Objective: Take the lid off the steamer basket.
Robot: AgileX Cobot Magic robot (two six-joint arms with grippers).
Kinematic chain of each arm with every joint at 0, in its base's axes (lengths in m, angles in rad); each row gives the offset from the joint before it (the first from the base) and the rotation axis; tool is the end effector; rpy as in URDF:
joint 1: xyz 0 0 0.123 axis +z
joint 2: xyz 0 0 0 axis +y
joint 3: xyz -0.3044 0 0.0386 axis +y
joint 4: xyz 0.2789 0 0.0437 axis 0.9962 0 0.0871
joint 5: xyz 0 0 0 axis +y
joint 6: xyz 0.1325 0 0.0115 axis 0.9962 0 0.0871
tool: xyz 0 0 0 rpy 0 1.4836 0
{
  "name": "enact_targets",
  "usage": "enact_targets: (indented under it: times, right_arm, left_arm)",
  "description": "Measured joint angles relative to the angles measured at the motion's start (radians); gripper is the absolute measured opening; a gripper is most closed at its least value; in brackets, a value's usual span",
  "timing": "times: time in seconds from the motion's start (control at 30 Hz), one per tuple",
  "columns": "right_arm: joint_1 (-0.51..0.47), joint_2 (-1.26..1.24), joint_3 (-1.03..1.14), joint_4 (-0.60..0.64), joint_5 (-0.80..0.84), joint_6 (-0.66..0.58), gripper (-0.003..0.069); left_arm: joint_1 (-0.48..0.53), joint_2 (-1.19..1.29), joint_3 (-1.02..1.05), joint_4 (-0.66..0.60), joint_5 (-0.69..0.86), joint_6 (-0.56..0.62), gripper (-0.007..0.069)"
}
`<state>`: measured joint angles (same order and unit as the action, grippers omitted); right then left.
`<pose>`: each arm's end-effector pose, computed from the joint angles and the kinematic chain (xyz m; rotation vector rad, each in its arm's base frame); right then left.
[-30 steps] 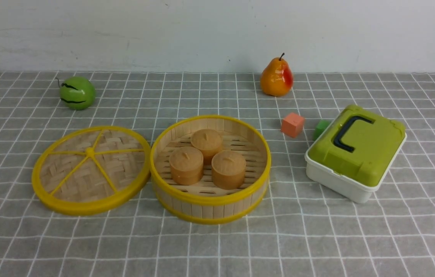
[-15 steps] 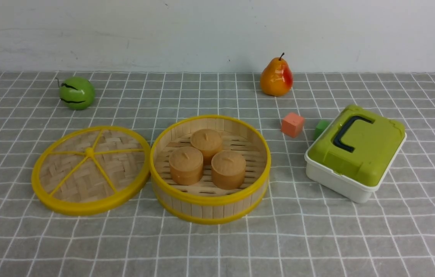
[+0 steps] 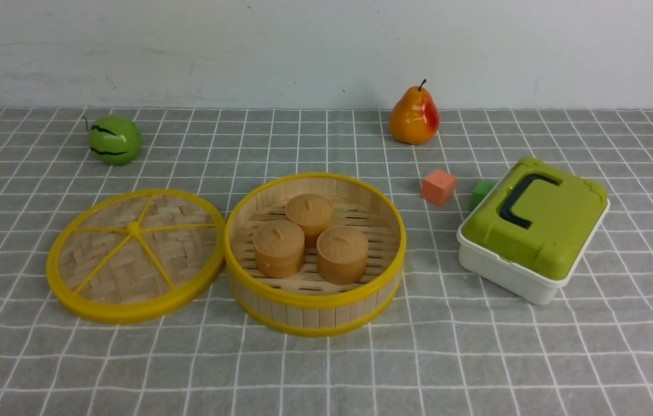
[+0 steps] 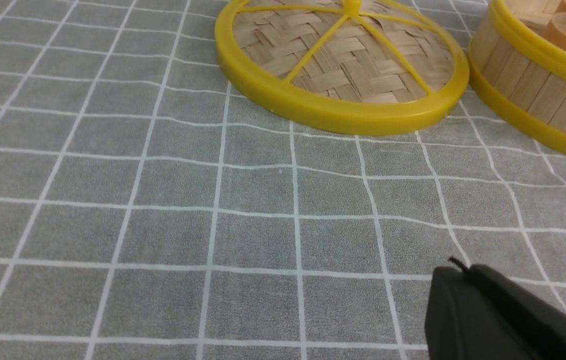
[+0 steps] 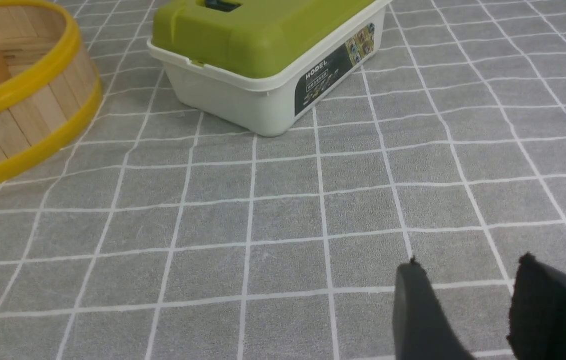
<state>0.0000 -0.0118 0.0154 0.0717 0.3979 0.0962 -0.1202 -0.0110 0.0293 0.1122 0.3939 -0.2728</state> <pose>0.1007 0.0037 0.1596 0.1339 1.8816 0.1373 0.1008 -0.0064 0.1546 -0.0757 1.8948 -0.1565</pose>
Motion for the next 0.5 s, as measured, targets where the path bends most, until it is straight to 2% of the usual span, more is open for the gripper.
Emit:
enact_targets:
  times: [0.2,0.5]
  right_arm:
    - [0.0,0.0,0.0,0.0,0.0,0.0,0.0243]
    - [0.0,0.0,0.0,0.0,0.0,0.0,0.0243]
  left_arm:
    - [0.0,0.0,0.0,-0.002,0.0,0.012,-0.0013]
    - [0.0,0.0,0.0,-0.089,-0.002,0.012,-0.0013]
